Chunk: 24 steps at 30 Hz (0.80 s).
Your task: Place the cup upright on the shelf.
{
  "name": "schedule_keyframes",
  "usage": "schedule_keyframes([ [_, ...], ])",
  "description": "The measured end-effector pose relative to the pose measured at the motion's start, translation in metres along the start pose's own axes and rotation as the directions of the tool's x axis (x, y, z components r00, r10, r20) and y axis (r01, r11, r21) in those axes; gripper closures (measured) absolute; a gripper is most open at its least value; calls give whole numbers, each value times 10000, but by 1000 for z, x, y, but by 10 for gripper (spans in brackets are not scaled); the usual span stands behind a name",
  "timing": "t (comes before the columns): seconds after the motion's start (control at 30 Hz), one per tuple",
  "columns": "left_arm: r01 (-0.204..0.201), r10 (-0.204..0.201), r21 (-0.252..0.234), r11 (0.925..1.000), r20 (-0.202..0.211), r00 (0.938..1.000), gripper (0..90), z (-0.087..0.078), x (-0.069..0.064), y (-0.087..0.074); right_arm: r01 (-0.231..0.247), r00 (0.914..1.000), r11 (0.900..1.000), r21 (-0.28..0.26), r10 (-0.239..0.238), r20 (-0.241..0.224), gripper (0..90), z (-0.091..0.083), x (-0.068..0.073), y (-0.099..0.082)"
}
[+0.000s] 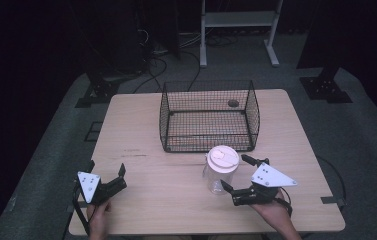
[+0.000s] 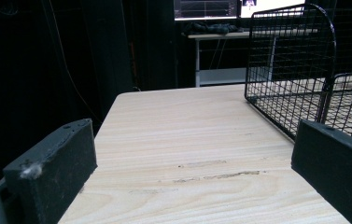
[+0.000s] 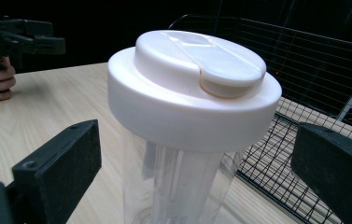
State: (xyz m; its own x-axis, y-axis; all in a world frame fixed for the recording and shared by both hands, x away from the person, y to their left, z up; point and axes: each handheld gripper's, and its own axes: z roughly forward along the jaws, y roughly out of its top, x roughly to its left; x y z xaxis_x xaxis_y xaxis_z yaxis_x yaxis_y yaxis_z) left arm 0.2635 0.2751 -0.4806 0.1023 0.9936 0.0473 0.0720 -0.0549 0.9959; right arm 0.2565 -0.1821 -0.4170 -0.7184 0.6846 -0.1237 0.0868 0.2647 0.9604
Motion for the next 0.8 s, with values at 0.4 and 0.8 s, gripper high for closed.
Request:
schedule_keyframes([
  [0.4,-8,8,-5,10000,-2,10000,0,0,0,0,-118,9999,9999,-104,117,-104,10,12,0,5],
  [0.8,-24,24,-18,10000,11,10000,0,0,0,0,-164,9998,9997,-197,161,-115,10,23,2,8],
])
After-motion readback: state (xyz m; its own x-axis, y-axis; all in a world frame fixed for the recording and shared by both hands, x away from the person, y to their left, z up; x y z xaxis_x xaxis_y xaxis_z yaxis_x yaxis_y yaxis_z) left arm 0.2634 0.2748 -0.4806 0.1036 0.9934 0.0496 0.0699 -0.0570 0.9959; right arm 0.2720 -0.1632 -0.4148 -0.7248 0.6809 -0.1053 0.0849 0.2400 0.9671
